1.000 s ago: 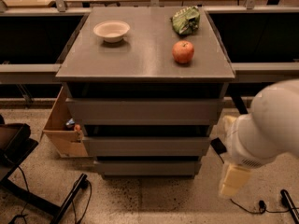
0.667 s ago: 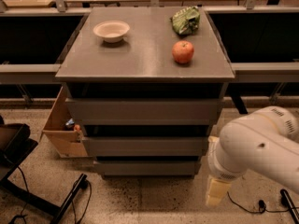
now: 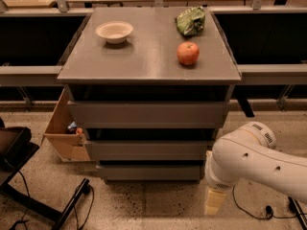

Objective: Open bottom drawer

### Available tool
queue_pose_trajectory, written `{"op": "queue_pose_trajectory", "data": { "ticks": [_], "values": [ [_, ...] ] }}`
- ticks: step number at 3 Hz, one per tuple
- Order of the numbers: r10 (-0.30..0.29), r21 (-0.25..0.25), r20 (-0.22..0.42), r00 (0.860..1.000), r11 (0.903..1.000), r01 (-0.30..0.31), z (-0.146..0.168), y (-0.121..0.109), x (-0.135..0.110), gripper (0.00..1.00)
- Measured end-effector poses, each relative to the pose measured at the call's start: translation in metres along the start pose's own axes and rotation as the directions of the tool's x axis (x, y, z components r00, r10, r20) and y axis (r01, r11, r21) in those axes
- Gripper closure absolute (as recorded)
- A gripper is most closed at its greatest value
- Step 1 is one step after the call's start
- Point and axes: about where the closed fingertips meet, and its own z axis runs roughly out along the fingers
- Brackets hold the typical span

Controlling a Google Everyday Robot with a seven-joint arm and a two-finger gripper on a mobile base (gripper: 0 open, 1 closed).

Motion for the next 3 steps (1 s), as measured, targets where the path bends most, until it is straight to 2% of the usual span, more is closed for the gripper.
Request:
{"op": "queue_pose_trajectory", "data": {
  "ticks": [1,2,3],
  "values": [
    [-0.016,0.018,-0.011,1.000,0.9997,0.016,0.029,-0.005,-0.008,0.00],
    [-0.060,0.010,0.014,0.998,0.9981,0.060,0.101,0.004,-0.032,0.00],
    [-0.090,0.007,0.037,0.995,0.9959,0.090,0.159,0.007,-0.056,0.00]
  ]
}}
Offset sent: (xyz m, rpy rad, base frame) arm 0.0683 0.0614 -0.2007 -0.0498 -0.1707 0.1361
